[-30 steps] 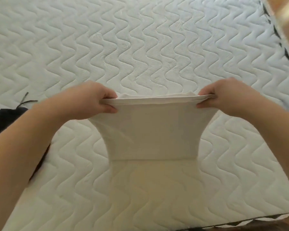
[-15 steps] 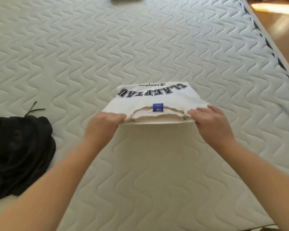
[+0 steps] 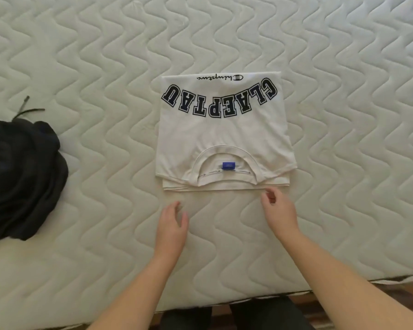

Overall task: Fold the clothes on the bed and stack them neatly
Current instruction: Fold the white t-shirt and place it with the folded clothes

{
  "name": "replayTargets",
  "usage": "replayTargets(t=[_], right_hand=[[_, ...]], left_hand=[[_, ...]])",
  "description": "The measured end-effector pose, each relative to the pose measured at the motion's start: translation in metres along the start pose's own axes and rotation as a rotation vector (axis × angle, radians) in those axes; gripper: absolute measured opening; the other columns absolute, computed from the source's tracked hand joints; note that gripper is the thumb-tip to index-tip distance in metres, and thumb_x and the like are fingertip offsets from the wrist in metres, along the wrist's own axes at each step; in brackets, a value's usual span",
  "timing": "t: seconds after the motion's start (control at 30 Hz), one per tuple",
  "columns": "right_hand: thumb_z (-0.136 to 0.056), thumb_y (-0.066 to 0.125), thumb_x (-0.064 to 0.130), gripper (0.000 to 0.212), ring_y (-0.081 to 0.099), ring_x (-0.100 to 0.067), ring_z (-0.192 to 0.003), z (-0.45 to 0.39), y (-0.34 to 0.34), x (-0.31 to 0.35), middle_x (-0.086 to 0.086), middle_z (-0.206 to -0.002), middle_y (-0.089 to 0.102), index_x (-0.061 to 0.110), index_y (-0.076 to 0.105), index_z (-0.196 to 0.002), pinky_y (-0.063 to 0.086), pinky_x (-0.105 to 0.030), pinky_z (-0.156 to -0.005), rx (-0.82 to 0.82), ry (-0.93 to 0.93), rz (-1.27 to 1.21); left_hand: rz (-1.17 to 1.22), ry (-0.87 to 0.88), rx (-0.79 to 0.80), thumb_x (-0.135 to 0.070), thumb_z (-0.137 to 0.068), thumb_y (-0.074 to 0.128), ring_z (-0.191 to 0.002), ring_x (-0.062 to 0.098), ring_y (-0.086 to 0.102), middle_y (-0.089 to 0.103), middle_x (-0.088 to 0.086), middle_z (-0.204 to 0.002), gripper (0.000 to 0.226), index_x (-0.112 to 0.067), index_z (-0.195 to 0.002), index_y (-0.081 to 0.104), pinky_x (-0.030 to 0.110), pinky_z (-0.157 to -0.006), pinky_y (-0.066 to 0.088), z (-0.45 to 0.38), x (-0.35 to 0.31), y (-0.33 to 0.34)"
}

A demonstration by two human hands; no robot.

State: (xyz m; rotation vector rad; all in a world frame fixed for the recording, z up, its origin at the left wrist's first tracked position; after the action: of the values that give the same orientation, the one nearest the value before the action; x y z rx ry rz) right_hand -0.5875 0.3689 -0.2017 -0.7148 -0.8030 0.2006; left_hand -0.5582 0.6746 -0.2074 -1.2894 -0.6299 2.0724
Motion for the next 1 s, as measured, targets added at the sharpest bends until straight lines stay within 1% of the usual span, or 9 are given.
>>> replayTargets(t=[0.13, 0.27, 0.4, 0.5, 0.6, 0.73, 0.83, 0.9, 1.0], right_hand=[[-0.097, 0.060, 0.028, 0.023, 0.063, -0.022, -0.100, -0.010, 0.028, -0.007, -0.011, -0.106, 0.065, 0.008, 0.059, -0.109, 0.053, -0.031, -0.084, 0.012, 0.546, -0.781], [-0.092, 0.067, 0.035, 0.023, 0.052, -0.010, -0.069, -0.021, 0.044, -0.008, 0.002, -0.088, 0.059, 0.017, 0.061, -0.105, 0.044, -0.022, -0.057, -0.043, 0.819, -0.982], [-0.080, 0.078, 0.040, 0.036, 0.050, -0.021, -0.088, -0.023, 0.039, -0.016, -0.001, -0.092, 0.052, 0.015, 0.057, -0.093, 0.049, -0.036, -0.084, -0.163, 0.841, -0.747], [-0.078, 0.081, 0.036, 0.039, 0.055, -0.024, -0.087, -0.024, 0.038, -0.015, 0.002, -0.080, 0.054, 0.010, 0.052, -0.076, 0.050, -0.037, -0.087, -0.199, 0.808, -0.731], [-0.075, 0.081, 0.032, 0.039, 0.060, -0.025, -0.093, -0.027, 0.046, -0.017, -0.004, -0.099, 0.062, 0.009, 0.059, -0.097, 0.052, -0.043, -0.095, -0.156, 0.883, -0.805], [-0.081, 0.078, 0.035, 0.035, 0.067, -0.018, -0.098, -0.030, 0.054, -0.011, 0.001, -0.111, 0.068, 0.017, 0.064, -0.107, 0.051, -0.033, -0.074, -0.043, 0.942, -0.901], [-0.080, 0.079, 0.033, 0.051, 0.061, -0.022, -0.111, -0.032, 0.052, -0.015, -0.004, -0.124, 0.063, 0.013, 0.061, -0.123, 0.049, -0.042, -0.098, -0.036, 0.928, -0.885], [-0.082, 0.078, 0.031, 0.047, 0.058, -0.025, -0.115, -0.032, 0.049, -0.019, -0.006, -0.125, 0.062, 0.011, 0.061, -0.121, 0.045, -0.046, -0.104, -0.028, 0.888, -0.861], [-0.086, 0.074, 0.028, 0.022, 0.061, -0.027, -0.104, -0.033, 0.035, -0.025, -0.007, -0.112, 0.065, 0.015, 0.063, -0.100, 0.050, -0.045, -0.098, -0.081, 0.758, -0.801]], left_hand=[[0.681, -0.586, -0.160, -0.030, -0.096, 0.062, -0.121, 0.029, 0.058, 0.058, 0.019, -0.132, 0.053, -0.001, -0.138, 0.047, 0.037, -0.104, 0.045, -0.024, 0.004, 0.002], [0.750, -0.752, -0.213, -0.046, -0.089, 0.068, -0.124, 0.029, 0.056, 0.058, 0.014, -0.136, 0.065, -0.001, -0.134, 0.056, 0.043, -0.107, 0.044, -0.064, 0.002, 0.000], [0.658, -0.782, -0.108, -0.042, -0.079, 0.080, -0.117, 0.027, 0.056, 0.060, 0.008, -0.130, 0.070, -0.003, -0.133, 0.056, 0.038, -0.107, 0.043, -0.083, 0.004, 0.003], [0.674, -0.696, -0.157, -0.023, -0.083, 0.079, -0.101, 0.020, 0.060, 0.066, 0.003, -0.115, 0.044, -0.008, -0.120, 0.063, 0.030, -0.096, 0.047, -0.086, 0.001, 0.005], [0.791, -0.601, -0.159, -0.011, -0.087, 0.073, -0.109, 0.024, 0.064, 0.067, 0.003, -0.110, 0.025, -0.019, -0.108, 0.062, 0.039, -0.102, 0.049, -0.084, -0.006, 0.008], [0.861, -0.606, -0.124, -0.004, -0.087, 0.072, -0.100, 0.024, 0.065, 0.067, 0.000, -0.099, 0.025, -0.019, -0.103, 0.062, 0.047, -0.096, 0.054, -0.078, -0.009, 0.015], [0.827, -0.603, -0.103, -0.006, -0.086, 0.074, -0.104, 0.026, 0.066, 0.068, 0.001, -0.098, 0.019, -0.020, -0.093, 0.063, 0.047, -0.096, 0.054, -0.076, -0.010, 0.010], [0.808, -0.611, -0.094, -0.009, -0.086, 0.074, -0.099, 0.024, 0.067, 0.068, 0.000, -0.097, 0.018, -0.022, -0.091, 0.063, 0.045, -0.095, 0.055, -0.074, -0.010, 0.007], [0.815, -0.647, -0.054, -0.010, -0.087, 0.074, -0.089, 0.019, 0.067, 0.069, 0.003, -0.104, 0.018, -0.019, -0.098, 0.063, 0.039, -0.080, 0.058, -0.059, -0.013, 0.014]])
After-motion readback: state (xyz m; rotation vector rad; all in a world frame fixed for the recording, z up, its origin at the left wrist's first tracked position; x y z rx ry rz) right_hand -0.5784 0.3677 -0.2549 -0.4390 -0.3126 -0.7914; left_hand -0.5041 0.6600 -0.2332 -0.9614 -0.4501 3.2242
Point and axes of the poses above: each hand's wrist, its own z-axis away from the middle knuckle, its own y-axis out of the palm, x = y × z, the point moved 7 cm from there along -z, towards the middle knuckle
